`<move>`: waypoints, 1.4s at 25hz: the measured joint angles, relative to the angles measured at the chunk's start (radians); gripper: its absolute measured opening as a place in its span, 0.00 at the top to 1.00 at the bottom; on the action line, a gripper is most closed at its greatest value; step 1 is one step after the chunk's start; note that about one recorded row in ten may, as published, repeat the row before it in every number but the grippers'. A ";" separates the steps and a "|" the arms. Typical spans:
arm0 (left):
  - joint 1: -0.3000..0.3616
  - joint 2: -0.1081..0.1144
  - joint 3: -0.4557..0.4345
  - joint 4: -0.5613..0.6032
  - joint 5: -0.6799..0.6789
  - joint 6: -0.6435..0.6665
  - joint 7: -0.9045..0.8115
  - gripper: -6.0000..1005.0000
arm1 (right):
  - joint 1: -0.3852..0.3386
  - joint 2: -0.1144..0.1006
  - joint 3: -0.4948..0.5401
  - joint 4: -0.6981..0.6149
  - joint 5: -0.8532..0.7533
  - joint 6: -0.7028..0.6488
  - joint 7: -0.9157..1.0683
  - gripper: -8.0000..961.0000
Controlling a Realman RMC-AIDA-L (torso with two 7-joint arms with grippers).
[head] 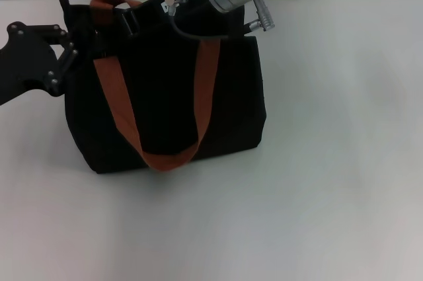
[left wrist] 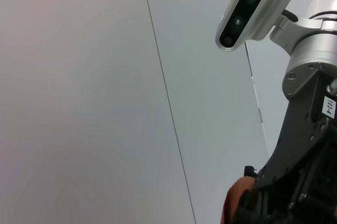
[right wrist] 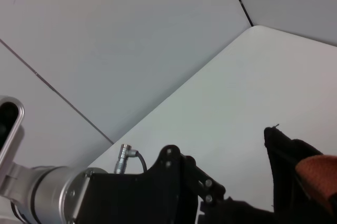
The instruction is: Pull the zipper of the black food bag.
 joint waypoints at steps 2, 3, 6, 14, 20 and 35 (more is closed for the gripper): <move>0.000 -0.001 -0.003 0.003 0.000 -0.001 0.000 0.95 | -0.003 0.000 -0.004 -0.001 0.000 0.002 -0.003 0.75; 0.000 -0.001 -0.005 0.003 0.000 -0.001 -0.001 0.95 | -0.007 0.000 -0.006 -0.003 0.001 0.004 -0.004 0.75; 0.001 0.001 -0.006 0.003 -0.001 0.001 -0.005 0.95 | -0.011 0.000 -0.006 -0.005 0.002 0.005 -0.004 0.77; -0.004 -0.001 -0.001 0.006 -0.001 0.003 -0.017 0.94 | -0.038 -0.001 -0.006 -0.023 0.030 0.002 -0.013 0.84; -0.008 -0.002 0.001 0.007 -0.001 0.002 -0.018 0.94 | -0.044 -0.001 -0.006 -0.026 0.040 -0.005 -0.013 0.84; -0.022 -0.010 0.013 0.006 0.001 0.004 -0.028 0.94 | -0.063 -0.003 -0.006 -0.039 0.041 -0.008 -0.019 0.83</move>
